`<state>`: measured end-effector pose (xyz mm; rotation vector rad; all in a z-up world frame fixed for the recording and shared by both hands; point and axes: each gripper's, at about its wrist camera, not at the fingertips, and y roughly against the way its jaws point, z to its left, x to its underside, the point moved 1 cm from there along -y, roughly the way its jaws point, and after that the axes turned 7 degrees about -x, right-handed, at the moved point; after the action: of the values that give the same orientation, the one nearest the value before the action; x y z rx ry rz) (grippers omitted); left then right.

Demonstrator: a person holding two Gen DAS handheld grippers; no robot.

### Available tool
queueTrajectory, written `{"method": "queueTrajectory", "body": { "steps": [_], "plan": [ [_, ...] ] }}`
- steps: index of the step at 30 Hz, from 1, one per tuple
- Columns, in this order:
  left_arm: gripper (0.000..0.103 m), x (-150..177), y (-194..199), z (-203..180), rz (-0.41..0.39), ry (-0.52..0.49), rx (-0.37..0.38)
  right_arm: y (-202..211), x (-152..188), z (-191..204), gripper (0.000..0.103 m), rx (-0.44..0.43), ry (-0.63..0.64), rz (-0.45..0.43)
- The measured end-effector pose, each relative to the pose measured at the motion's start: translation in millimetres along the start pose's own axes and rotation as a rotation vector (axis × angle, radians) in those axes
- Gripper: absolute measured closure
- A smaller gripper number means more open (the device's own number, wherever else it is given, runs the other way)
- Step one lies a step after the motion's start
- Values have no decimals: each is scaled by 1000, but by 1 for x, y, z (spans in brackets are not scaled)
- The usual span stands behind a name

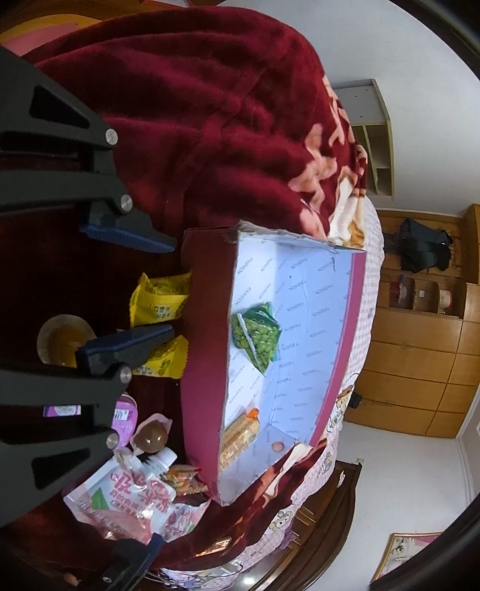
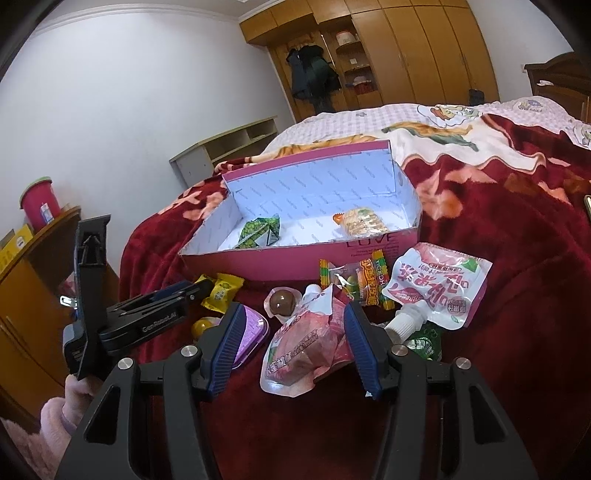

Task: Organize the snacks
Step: 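Grasp a yellow candy packet with the left tool while the right tool grasps the pink peach jelly pouch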

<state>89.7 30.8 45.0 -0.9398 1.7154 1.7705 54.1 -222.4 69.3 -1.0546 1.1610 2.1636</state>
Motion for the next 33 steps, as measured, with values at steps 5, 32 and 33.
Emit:
{"method": "queueTrajectory", "body": {
  "steps": [5,32,33],
  "plan": [
    [60,2,-6,0,-2,-2,-10,-3,1,0,46,9,5,8],
    [77,8,4,-1,-27,-19,24,-27,17,-1,46,90,43,56],
    [76,8,3,-2,-28,-20,23,-28,18,0,45,92,52,54]
  ]
}}
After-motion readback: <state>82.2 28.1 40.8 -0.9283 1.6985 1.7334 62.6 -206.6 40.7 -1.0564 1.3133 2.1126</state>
